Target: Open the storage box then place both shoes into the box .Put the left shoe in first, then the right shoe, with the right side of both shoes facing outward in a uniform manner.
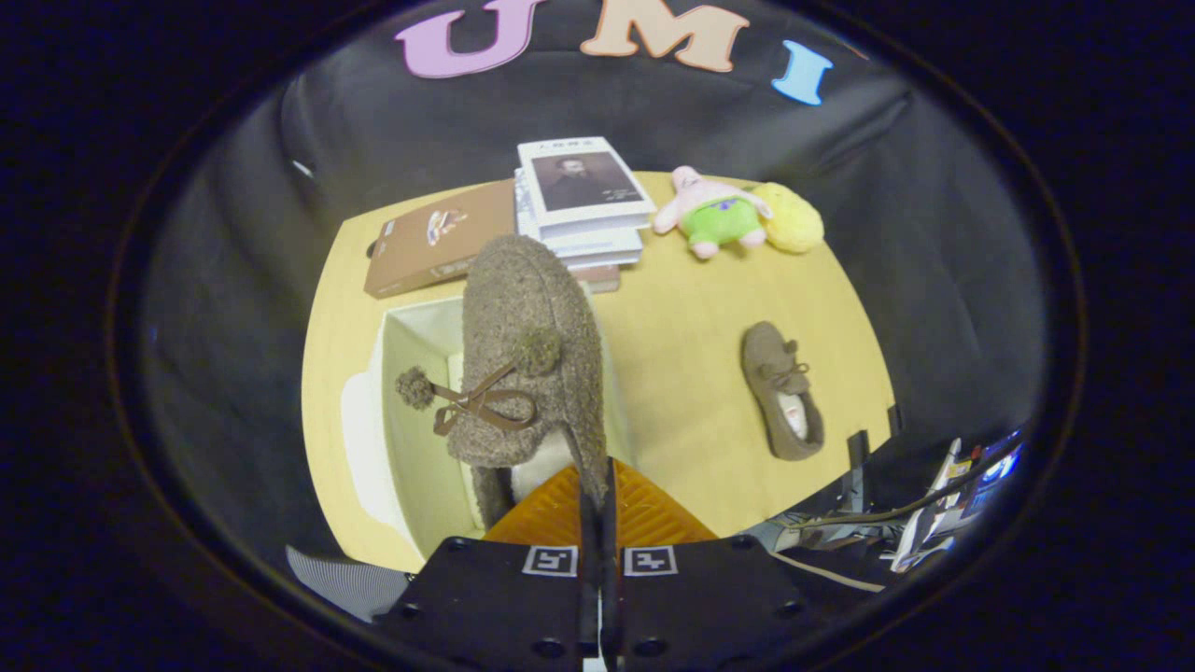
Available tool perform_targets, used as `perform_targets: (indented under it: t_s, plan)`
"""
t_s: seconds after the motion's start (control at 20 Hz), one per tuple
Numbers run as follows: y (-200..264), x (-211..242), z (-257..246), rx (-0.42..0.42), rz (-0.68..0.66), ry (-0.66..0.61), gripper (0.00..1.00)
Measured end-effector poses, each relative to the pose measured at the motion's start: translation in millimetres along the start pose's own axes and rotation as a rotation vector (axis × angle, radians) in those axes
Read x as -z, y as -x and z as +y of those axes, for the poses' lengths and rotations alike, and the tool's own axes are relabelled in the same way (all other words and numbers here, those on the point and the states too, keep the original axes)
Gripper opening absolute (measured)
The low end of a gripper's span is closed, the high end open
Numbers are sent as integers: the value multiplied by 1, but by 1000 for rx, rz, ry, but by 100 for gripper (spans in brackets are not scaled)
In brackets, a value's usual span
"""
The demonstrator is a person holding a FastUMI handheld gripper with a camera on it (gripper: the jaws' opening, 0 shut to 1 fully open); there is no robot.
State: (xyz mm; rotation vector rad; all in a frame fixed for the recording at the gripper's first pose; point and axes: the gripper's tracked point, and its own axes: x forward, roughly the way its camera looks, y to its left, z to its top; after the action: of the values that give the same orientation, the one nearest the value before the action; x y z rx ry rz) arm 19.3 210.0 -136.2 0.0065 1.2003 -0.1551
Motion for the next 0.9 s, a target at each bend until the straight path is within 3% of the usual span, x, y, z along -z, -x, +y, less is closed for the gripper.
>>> perform_targets:
  t_s: [0.65, 0.9]
  plan:
    - [-110, 51, 81, -135, 189, 122, 4]
    - [-126, 57, 77, -103, 211, 178, 4]
